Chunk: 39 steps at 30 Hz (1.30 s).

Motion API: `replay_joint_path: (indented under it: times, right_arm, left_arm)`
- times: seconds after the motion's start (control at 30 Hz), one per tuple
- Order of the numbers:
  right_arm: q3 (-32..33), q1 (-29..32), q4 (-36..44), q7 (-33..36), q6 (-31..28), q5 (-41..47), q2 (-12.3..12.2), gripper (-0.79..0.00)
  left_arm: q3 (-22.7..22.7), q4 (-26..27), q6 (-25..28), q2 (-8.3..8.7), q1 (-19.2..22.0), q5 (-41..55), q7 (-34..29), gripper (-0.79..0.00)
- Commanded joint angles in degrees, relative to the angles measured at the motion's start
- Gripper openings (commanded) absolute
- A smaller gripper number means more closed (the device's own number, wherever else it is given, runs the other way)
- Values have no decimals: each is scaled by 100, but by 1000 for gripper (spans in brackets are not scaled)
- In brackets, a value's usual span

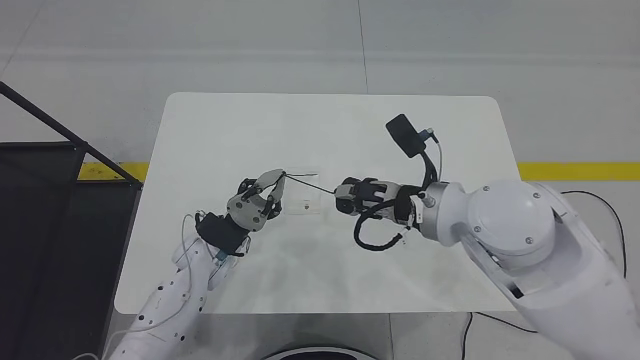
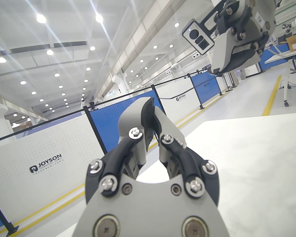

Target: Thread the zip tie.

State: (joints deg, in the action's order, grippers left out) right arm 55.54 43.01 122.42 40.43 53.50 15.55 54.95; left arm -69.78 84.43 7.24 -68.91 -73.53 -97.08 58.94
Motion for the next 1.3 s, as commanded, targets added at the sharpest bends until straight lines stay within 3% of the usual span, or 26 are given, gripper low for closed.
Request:
replay_joint_path:
  times: [0.0, 1.27]
  right_arm:
    - [2, -1, 2, 2, 0, 2, -3, -785]
    - [-102, -136, -26, -93, 135, 106, 0, -785]
  left_arm:
    - [-1, 0, 1, -1, 1, -2, -2, -785]
    - [-17, 8, 8, -22, -3, 21, 40, -785]
